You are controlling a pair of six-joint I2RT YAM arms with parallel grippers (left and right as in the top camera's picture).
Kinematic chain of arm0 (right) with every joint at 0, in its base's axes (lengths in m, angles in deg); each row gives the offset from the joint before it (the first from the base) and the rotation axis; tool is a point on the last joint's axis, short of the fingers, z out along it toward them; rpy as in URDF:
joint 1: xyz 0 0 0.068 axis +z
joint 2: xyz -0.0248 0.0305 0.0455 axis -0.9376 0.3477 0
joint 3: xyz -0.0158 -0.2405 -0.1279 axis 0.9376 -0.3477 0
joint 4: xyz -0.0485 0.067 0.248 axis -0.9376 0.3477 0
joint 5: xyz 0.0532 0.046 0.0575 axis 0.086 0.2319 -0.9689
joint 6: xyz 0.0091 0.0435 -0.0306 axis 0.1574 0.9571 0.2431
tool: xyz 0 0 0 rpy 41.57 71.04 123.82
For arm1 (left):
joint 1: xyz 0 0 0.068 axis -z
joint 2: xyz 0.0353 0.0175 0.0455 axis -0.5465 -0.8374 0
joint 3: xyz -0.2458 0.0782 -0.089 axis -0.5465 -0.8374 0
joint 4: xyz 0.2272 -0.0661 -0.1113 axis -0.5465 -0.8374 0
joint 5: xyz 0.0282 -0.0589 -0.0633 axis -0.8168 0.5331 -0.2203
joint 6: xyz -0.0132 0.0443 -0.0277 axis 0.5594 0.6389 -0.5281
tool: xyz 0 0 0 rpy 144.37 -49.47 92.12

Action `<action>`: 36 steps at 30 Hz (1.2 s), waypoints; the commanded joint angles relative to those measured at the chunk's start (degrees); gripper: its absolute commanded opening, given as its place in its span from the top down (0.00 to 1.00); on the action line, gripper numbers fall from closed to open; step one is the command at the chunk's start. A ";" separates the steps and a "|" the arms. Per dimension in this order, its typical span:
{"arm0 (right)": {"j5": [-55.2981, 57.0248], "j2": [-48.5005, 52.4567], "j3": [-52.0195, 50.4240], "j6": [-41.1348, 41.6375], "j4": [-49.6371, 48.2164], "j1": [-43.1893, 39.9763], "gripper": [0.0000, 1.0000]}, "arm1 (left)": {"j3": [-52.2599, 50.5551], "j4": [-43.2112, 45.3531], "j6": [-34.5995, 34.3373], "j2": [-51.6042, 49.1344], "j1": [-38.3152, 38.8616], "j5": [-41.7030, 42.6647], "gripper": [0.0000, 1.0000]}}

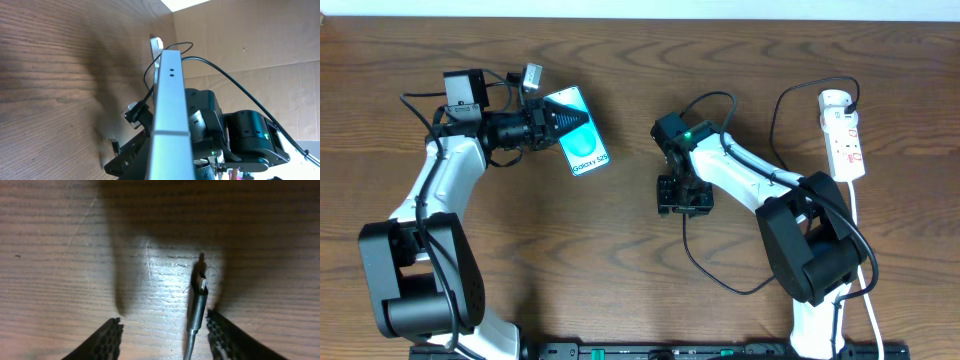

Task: Plug charger to phone and switch on socket
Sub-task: 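Lower the right gripper onto the black cable's connector and grasp it, then lift the cable connector with the right gripper toward the phone's bottom port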

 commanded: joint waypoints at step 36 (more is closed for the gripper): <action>2.43 1.16 0.11 0.70 0.09 0.09 0.99 | 0.50 -0.13 0.94 0.20 -0.35 0.98 0.93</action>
